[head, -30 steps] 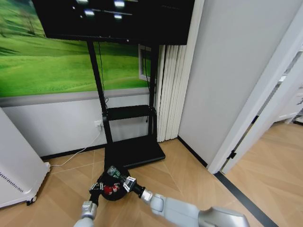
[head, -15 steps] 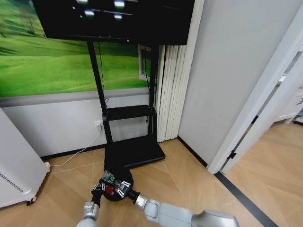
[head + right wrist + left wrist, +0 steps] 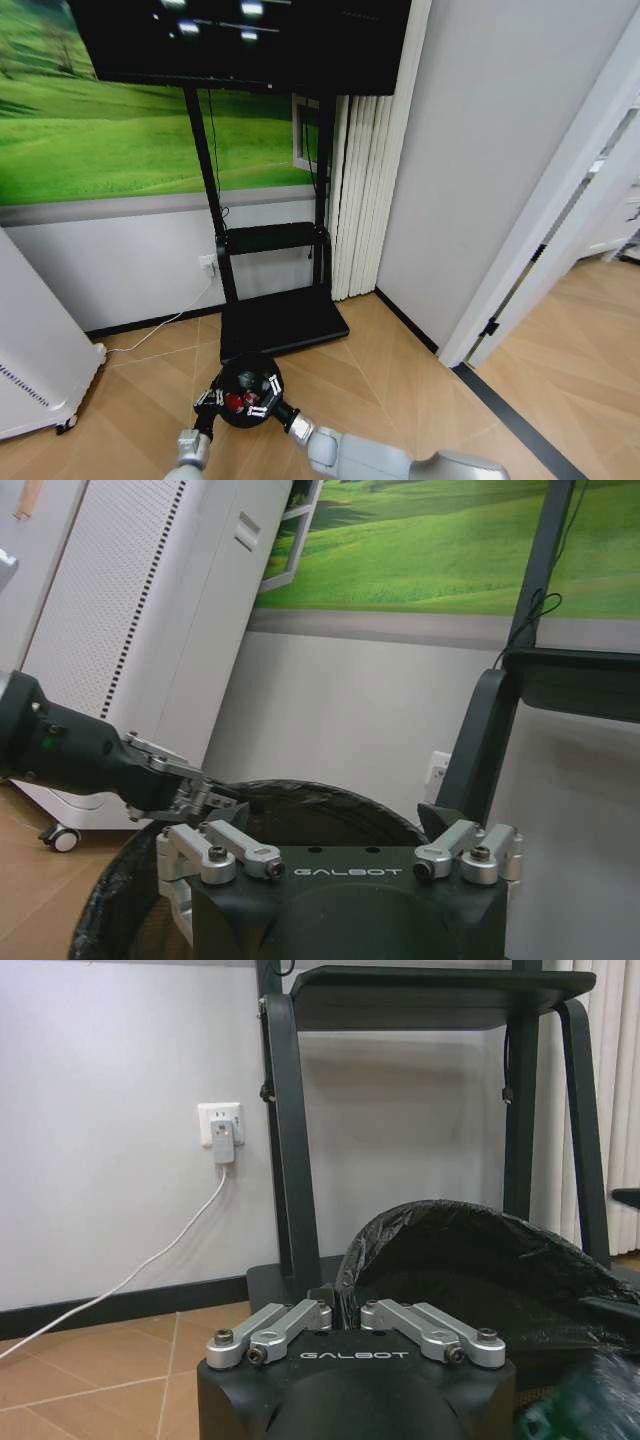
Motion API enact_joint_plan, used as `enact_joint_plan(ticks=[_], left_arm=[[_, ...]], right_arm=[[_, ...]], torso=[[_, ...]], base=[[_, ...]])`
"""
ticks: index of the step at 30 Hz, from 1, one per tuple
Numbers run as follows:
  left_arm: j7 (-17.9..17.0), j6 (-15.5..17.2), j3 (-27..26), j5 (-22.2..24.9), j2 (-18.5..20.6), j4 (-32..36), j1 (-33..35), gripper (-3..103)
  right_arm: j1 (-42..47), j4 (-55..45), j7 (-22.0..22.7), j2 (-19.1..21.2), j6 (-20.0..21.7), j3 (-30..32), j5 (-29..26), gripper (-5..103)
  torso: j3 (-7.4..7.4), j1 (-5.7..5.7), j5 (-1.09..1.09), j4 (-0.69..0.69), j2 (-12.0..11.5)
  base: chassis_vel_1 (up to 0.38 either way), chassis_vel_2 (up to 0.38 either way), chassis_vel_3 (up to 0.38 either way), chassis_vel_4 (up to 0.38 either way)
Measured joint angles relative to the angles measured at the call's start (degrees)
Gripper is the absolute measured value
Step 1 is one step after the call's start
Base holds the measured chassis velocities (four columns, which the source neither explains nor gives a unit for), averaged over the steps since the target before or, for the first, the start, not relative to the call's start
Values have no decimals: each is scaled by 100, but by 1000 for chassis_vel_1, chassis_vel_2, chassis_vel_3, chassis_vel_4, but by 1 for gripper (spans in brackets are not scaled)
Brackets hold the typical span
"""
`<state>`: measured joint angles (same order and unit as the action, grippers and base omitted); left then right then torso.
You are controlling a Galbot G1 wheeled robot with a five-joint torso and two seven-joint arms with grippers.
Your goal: Pick up the trash bin and place the garbage on the floor into it.
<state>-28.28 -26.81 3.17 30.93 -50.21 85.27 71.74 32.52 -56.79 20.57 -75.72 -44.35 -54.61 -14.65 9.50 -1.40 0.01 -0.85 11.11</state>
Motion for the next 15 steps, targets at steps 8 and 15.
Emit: enact_joint_plan(ticks=[8, 15], left_arm=[[-43, 68, -183, 38, 19, 138, 147, 7], [-59, 70, -366, 8, 147, 311, 424, 7]], right_arm=[[243, -107, 226, 441, 93, 1307, -136, 100], [576, -22, 168, 1318, 184, 2464, -365, 100]], torso=[[0, 0, 0, 0, 0], [0, 0, 0, -3, 0]], base=[[0, 0, 0, 0], [0, 0, 0, 0]])
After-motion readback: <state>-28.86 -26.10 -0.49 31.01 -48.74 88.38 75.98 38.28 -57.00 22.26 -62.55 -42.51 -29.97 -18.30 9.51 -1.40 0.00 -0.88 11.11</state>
